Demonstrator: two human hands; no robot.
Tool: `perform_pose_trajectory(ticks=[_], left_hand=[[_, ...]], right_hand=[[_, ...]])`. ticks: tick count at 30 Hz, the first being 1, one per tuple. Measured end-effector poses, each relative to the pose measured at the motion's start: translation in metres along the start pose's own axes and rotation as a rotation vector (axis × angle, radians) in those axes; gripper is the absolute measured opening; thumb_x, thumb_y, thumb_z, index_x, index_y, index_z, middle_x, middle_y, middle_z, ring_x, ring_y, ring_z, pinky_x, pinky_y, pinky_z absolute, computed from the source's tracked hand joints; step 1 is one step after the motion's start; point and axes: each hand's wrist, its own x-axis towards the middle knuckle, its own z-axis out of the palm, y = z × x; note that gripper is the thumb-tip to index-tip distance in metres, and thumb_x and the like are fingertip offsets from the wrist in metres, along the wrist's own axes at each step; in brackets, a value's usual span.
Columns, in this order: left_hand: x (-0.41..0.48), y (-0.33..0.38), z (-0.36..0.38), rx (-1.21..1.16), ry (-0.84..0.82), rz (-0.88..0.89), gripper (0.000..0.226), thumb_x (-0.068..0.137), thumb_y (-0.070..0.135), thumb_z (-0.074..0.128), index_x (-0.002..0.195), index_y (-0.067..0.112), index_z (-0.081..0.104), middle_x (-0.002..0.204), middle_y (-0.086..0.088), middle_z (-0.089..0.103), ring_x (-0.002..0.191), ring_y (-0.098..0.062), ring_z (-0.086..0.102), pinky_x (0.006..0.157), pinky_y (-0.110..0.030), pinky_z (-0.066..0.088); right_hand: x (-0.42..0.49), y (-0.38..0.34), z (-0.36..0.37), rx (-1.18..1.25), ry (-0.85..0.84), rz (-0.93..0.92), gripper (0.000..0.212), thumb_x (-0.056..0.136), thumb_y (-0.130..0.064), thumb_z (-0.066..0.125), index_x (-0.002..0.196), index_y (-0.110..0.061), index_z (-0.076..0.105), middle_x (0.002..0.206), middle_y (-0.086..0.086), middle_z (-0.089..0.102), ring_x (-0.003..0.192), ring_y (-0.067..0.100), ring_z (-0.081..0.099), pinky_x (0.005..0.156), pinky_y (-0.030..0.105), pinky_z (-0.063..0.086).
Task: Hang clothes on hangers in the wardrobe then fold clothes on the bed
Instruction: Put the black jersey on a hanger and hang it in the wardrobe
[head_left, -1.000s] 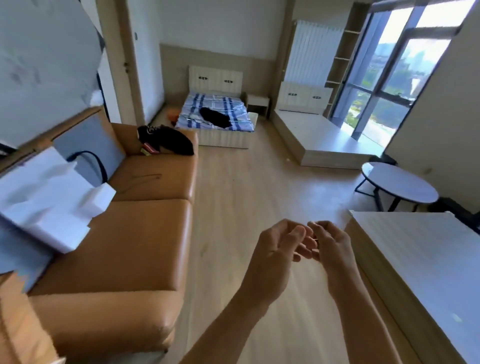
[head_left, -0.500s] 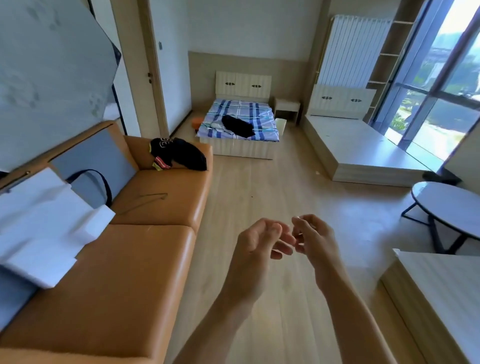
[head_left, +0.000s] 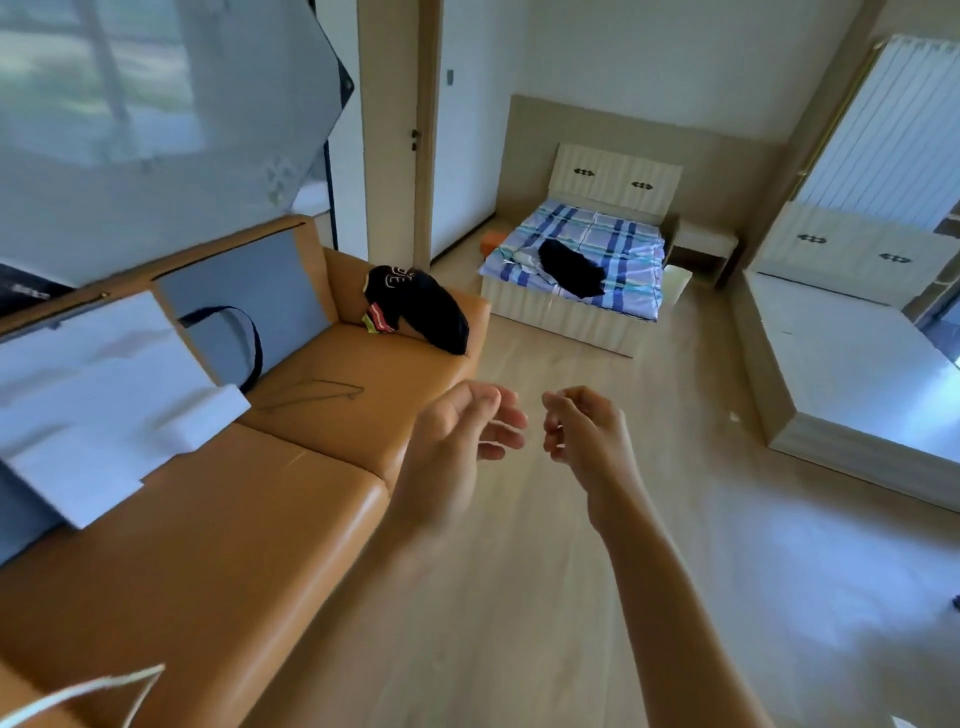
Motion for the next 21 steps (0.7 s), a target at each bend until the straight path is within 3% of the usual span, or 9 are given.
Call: perform_pose_trajectory(ticks=[5, 11, 14, 19, 21], left_hand=[[0.106, -0.032, 0.02, -0.006, 0.098, -0.016, 0.031, 0.107, 0.021, 0.04, 0.102, 0.007, 0.066, 0.091, -0.008, 0.074, 0.087, -0.027, 0.071, 0.085, -0.043, 0.056], [0.231, -0.06, 0.04, -0.042, 0.077, -0.014, 0.032, 0.107, 0.027, 0.041, 0.103, 0.008, 0.066, 0.092, -0.007, 0.074, 0.085, -0.022, 0.072, 0.084, -0.039, 0.056], [0.301, -0.063, 0.049, -0.06, 0.058, -0.002, 0.038, 0.097, 0.036, 0.042, 0.102, 0.008, 0.067, 0.091, -0.007, 0.073, 0.085, -0.022, 0.072, 0.081, -0.036, 0.056], [0.395, -0.086, 0.057, -0.065, 0.059, -0.037, 0.031, 0.105, 0.026, 0.042, 0.102, 0.006, 0.066, 0.09, -0.008, 0.073, 0.082, -0.018, 0.071, 0.079, -0.034, 0.054], [0.433, -0.101, 0.058, -0.038, 0.082, -0.052, 0.032, 0.103, 0.031, 0.043, 0.101, 0.009, 0.066, 0.089, -0.006, 0.074, 0.082, -0.017, 0.071, 0.078, -0.032, 0.054]], right_hand=[[0.113, 0.019, 0.01, -0.001, -0.078, 0.01, 0.015, 0.096, -0.02, 0.06, 0.086, -0.009, 0.065, 0.065, 0.002, 0.057, 0.06, 0.017, 0.054, 0.059, 0.03, 0.045], [0.233, 0.025, 0.017, -0.05, -0.087, 0.006, 0.016, 0.097, -0.021, 0.06, 0.089, -0.009, 0.065, 0.067, 0.003, 0.059, 0.062, 0.017, 0.056, 0.061, 0.031, 0.046], [0.304, 0.018, 0.021, -0.057, -0.089, -0.006, 0.017, 0.096, -0.02, 0.06, 0.089, -0.005, 0.065, 0.066, 0.001, 0.057, 0.061, 0.017, 0.055, 0.06, 0.03, 0.045], [0.405, 0.023, 0.034, -0.046, -0.105, 0.008, 0.022, 0.096, -0.021, 0.059, 0.094, 0.0, 0.064, 0.066, 0.002, 0.057, 0.062, 0.016, 0.055, 0.06, 0.03, 0.046], [0.448, 0.032, 0.044, -0.043, -0.118, 0.033, 0.022, 0.096, -0.021, 0.059, 0.093, 0.0, 0.064, 0.067, 0.003, 0.057, 0.061, 0.017, 0.055, 0.059, 0.03, 0.046]])
